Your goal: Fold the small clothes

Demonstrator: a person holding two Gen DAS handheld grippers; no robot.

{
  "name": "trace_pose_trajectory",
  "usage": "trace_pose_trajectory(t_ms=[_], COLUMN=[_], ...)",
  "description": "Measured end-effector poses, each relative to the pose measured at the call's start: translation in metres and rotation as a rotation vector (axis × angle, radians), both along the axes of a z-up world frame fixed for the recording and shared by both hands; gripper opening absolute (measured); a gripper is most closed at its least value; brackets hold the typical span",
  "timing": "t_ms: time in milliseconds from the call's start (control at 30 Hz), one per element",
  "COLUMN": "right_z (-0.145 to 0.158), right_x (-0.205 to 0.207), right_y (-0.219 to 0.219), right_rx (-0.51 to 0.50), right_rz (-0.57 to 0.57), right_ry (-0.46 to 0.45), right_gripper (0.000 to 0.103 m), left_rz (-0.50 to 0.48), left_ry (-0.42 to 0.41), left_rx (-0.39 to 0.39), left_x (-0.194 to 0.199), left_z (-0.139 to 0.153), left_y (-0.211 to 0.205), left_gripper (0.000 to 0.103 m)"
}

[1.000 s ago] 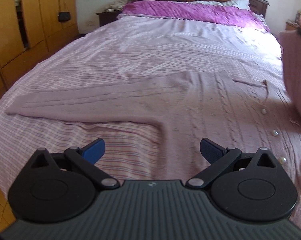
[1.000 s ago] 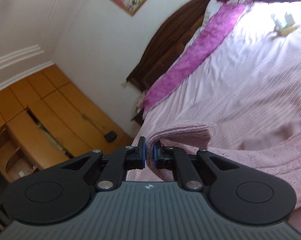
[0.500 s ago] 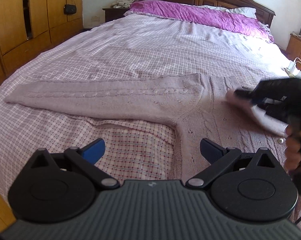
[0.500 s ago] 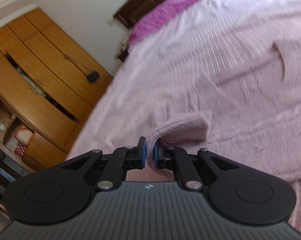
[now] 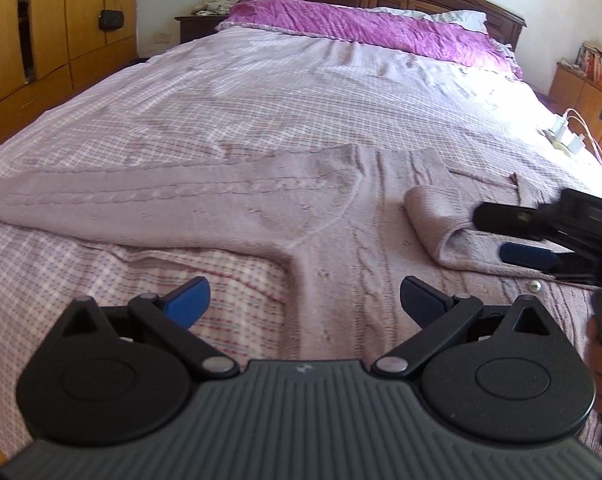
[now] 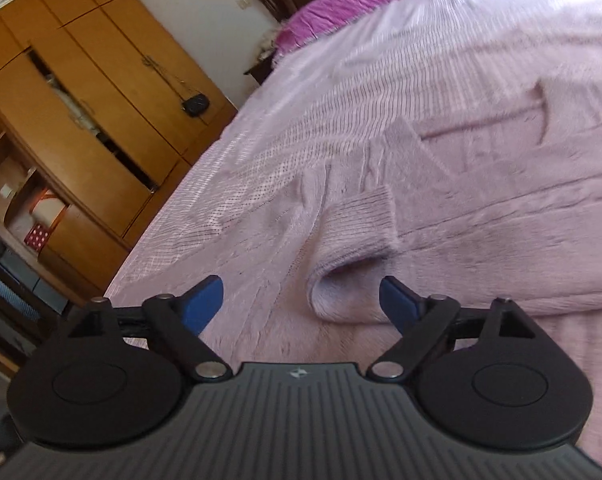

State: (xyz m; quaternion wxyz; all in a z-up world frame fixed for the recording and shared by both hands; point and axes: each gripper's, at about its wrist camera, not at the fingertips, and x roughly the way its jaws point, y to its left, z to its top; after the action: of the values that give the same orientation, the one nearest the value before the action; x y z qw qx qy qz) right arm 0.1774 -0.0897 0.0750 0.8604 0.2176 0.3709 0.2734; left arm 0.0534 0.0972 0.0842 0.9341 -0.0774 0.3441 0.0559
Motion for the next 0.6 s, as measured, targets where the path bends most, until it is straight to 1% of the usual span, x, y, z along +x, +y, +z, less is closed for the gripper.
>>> trace_pose_trajectory(t_ms=[133, 233, 400, 600], right_z=[0.011, 0.016, 0.016, 0.009], right_x=[-0.021, -0.036, -0.054, -0.061], right_y=[-0.039, -0.068, -0.114, -0.152], right_rx=[-0.029, -0.053, -0.076, -0.079], right_rz=[-0.04, -0.09, -0.186, -0.3], right_ry=[-0.008, -0.024, -0.036, -0.056], right_gripper=[0.092, 0.093, 0.093, 0.094], left_rz=[-0.027, -0.05, -0.09, -0.138], left_ry=[-0.009, -0.009, -0.018, -0.035], left_rx=[0.012, 0.017, 0.033, 0.017], left_x=[0.005, 0.01, 0.02, 0.036], left_z=[0.002, 0.004, 0.005, 0.008], left_y=[-0.011, -0.02, -0.038, -0.054], left_gripper=[0.103, 0.103, 0.103, 0.103])
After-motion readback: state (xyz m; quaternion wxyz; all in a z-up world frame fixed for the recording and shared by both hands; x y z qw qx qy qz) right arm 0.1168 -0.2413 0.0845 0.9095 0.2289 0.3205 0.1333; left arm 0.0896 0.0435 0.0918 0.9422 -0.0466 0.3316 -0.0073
